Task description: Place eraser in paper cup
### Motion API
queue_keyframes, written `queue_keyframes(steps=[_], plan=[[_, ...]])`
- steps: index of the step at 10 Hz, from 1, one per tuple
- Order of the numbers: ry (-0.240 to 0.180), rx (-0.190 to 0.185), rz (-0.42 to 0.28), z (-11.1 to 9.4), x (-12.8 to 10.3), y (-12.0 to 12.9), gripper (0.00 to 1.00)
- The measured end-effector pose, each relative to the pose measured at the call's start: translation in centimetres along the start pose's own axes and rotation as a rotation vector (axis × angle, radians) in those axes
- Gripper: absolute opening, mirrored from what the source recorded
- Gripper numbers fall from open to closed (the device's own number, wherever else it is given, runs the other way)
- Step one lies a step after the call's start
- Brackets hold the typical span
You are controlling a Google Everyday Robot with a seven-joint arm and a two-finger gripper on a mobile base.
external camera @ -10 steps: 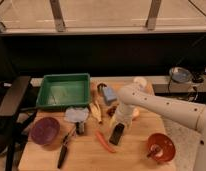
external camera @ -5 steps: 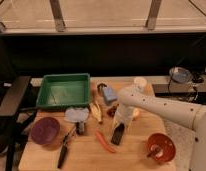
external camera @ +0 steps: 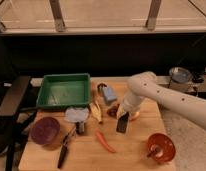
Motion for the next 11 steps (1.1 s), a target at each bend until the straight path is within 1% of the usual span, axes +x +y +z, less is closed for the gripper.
queue_keyframes(steps=[1, 2, 3, 4, 6, 7, 8, 9, 10, 11], plan=[[-0.030, -0.018, -0.034, -2.0, -1.5, 0.3, 0.00], [-0.072, -0.047, -0.084, -4.6, -3.9, 0.9, 0.00], [-0.115, -0.081, -0.134, -6.6, -6.3, 1.2, 0.00], [-0.151, -0.125, -0.192, -8.3, -8.9, 1.4, 0.00], [-0.199, -0.198, -0.274, -10.6, -12.8, 1.4, 0.00], [-0.219, -0.222, -0.304, -11.3, -14.2, 1.1, 0.00], [-0.231, -0.234, -0.320, -11.8, -14.9, 1.0, 0.00], [-0.233, -0.233, -0.320, -11.9, -15.1, 0.8, 0.00], [-0.238, -0.221, -0.304, -11.4, -14.9, 0.8, 0.00], [-0.264, -0.198, -0.287, -11.2, -14.2, 0.5, 0.00]])
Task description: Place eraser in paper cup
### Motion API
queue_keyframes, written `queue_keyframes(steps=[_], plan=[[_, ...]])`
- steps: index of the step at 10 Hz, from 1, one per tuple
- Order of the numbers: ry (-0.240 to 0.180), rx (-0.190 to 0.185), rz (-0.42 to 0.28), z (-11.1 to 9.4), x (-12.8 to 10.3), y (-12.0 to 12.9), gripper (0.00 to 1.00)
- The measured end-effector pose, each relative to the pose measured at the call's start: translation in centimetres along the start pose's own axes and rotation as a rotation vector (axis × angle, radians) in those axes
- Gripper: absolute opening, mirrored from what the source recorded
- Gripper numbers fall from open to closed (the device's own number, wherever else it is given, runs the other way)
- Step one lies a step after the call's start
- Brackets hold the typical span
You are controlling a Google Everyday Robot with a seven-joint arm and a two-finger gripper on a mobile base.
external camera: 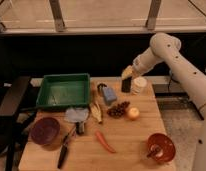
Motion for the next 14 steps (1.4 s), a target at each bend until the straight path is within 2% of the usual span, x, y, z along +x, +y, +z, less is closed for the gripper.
queue_keyframes(steps=[2, 4, 10, 14], plan=[[-0.045, 0.049, -0.002, -0.6, 1.3, -0.7, 0.00], [-0.091, 0.097, -0.013, -0.9, 0.8, -1.9, 0.00], [-0.231, 0.249, -0.042, -1.1, -6.6, -8.8, 0.00], [-0.240, 0.255, -0.037, -1.1, -6.9, -9.7, 0.00]])
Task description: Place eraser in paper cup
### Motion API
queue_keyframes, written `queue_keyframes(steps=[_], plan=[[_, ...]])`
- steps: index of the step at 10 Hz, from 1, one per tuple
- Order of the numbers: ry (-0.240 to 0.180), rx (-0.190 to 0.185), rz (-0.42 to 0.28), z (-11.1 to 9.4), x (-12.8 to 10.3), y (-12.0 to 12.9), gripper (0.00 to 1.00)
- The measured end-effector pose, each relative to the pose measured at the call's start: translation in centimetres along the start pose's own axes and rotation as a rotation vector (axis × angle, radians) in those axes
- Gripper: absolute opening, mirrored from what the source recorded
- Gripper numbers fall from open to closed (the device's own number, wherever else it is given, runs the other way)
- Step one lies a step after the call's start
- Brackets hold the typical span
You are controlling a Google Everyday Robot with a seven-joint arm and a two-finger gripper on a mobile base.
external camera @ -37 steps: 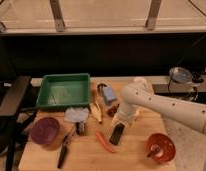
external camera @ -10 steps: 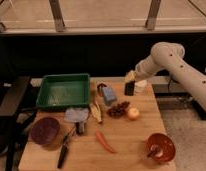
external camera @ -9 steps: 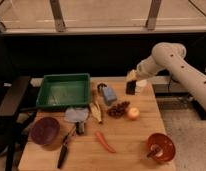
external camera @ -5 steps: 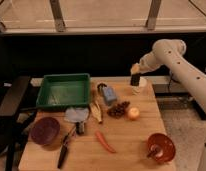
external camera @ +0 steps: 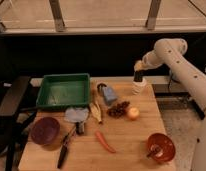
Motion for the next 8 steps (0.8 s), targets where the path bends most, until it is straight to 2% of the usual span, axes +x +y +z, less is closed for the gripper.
queue_keyframes(steps=[4, 6, 8], plan=[[-0.007, 0.007, -0.003, 0.0, 0.0, -0.2, 0.00], [-0.077, 0.051, -0.007, 0.7, -0.4, -0.9, 0.00], [-0.109, 0.075, -0.009, 1.6, -0.5, -1.7, 0.00]])
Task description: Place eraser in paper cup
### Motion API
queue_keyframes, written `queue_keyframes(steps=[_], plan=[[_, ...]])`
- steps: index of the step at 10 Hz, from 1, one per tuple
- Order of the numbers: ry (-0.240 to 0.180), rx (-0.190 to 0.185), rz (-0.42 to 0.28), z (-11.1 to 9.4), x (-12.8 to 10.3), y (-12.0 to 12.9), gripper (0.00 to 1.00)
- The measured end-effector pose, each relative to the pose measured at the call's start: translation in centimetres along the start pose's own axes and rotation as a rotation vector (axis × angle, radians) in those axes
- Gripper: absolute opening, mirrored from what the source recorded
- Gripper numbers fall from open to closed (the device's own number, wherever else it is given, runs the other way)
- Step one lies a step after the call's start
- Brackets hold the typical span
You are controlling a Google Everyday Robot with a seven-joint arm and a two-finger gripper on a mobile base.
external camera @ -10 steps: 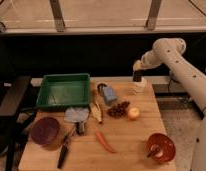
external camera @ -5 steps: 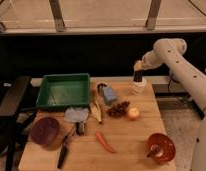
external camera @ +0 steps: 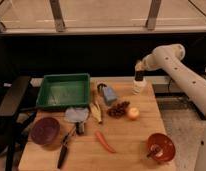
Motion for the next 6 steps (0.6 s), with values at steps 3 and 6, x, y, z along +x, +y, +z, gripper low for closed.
queue_keyframes(steps=[3, 6], plan=[[-0.001, 0.028, 0.008, 1.5, 0.0, -1.7, 0.00], [0.004, 0.055, 0.031, 3.1, 0.1, -3.7, 0.00]])
